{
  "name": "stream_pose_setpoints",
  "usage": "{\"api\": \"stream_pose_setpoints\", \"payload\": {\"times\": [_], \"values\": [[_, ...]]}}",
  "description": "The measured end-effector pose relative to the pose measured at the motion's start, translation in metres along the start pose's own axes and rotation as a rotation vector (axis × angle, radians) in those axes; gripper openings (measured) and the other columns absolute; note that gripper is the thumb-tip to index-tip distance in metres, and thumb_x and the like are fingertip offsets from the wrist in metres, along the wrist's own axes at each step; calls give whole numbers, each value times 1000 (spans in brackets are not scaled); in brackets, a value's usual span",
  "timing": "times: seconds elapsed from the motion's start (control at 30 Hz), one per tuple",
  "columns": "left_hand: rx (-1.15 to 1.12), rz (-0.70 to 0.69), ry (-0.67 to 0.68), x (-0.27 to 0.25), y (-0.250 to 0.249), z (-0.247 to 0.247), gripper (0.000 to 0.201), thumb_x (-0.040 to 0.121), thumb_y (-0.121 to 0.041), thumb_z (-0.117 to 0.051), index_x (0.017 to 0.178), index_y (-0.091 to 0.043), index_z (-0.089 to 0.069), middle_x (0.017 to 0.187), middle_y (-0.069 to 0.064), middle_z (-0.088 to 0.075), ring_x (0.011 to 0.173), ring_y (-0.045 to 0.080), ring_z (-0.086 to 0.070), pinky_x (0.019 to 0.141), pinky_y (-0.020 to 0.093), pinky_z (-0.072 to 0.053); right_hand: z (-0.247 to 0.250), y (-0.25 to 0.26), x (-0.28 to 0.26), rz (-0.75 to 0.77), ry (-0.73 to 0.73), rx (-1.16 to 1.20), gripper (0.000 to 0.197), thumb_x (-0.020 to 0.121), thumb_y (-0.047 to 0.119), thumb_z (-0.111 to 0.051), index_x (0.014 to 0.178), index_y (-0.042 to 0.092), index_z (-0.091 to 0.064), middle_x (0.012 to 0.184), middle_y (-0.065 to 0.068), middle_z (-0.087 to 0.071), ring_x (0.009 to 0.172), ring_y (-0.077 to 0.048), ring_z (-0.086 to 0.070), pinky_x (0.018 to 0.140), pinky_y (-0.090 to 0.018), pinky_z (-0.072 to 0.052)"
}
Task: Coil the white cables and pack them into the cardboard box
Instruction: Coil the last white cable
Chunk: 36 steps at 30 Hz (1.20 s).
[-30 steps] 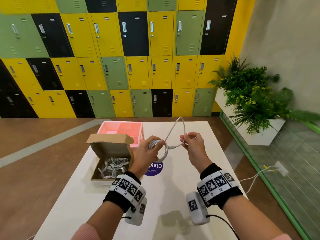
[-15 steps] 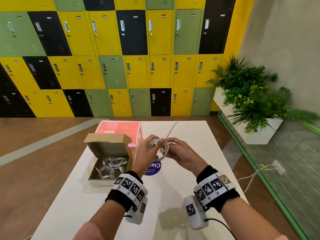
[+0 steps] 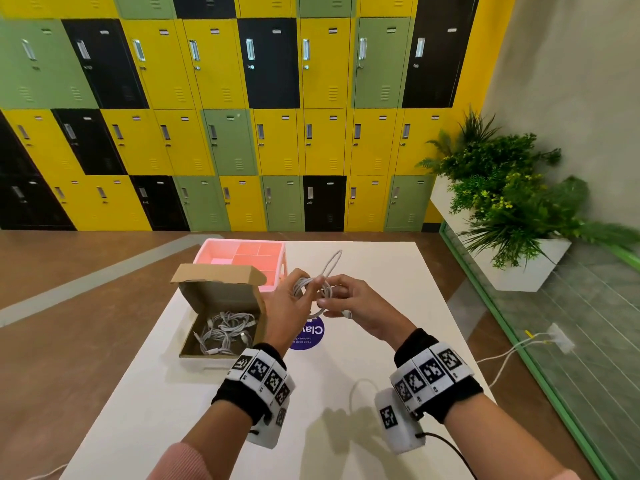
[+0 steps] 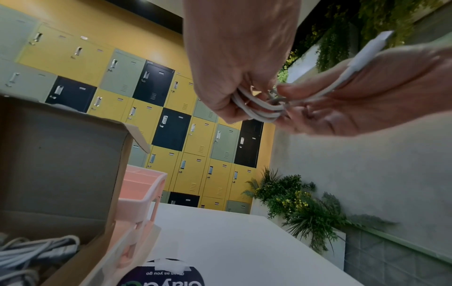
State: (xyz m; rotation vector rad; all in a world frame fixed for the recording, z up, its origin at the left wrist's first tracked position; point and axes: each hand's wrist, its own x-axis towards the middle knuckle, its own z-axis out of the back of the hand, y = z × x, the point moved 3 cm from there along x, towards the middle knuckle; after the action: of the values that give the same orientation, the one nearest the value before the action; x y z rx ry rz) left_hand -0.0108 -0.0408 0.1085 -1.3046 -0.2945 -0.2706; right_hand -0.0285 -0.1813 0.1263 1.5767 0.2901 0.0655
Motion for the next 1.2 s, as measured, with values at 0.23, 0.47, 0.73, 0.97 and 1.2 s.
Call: {"api": "stream_pose_setpoints", "payload": {"times": [0.23,0.47,0.73,0.97,1.2], "values": [[48,-6,-58,2,7,3,36,86,-47,-60,78,-13,-54,69,8,-60,57,12,-50,52,28,-43,5,0,3,-9,-180,-71,40,70,-1,-80,99,3,-52,85,-11,-57,78,-23,-64,77,-32,-58],[9,17,-205,7,6,15,30,92,-31,-59,81,-4,-58,69,4,-58,60,12,-49,50,15,-38,6,13,-3,-58,-57,-82,40,70,-5,-78,103,-2,-56,81,-15,-60,75,-27,-66,83,-36,-58],[10,103,-377,14,20,38,38,93,-39,-57,83,-3,-59,74,5,-62,62,15,-54,52,15,-41,0,24,-20,11,315,-509,30,84,5,-68,114,4,-68,79,-6,-60,67,-8,-49,47,-11,-35],[-47,178,-459,16,34,51,34,90,-43,-61,84,-10,-63,81,6,-69,79,28,-67,73,46,-57,2,29,-29,87,474,-632,26,85,6,-68,110,10,-71,89,-9,-55,74,-16,-48,56,-33,-39],[-134,226,-476,21,30,59,24,92,-41,-58,88,-17,-60,94,5,-68,94,26,-65,87,44,-53,25,43,-30,119,421,-601,24,85,10,-68,108,13,-72,87,-2,-52,77,-15,-46,64,-44,-36]]}}
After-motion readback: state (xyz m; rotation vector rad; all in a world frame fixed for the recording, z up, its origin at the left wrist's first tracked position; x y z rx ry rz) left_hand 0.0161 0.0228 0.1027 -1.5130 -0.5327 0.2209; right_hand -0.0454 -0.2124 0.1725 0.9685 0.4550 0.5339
